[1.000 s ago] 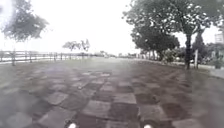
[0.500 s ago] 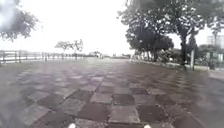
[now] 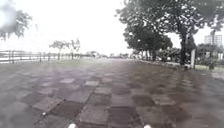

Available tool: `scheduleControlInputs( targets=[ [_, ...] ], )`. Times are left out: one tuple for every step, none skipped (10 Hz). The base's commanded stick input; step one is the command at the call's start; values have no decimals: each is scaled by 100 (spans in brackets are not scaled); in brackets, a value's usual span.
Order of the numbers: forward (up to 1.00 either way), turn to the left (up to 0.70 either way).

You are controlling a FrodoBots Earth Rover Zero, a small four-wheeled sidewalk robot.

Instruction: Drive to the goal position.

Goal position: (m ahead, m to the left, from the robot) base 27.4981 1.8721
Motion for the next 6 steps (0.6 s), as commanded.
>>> scheduleControlInputs(
  targets=[
    [85,1],
    [85,-3],
    [85,-13],
    [85,-32],
    [85,-33],
    [85,-33]
  ],
)
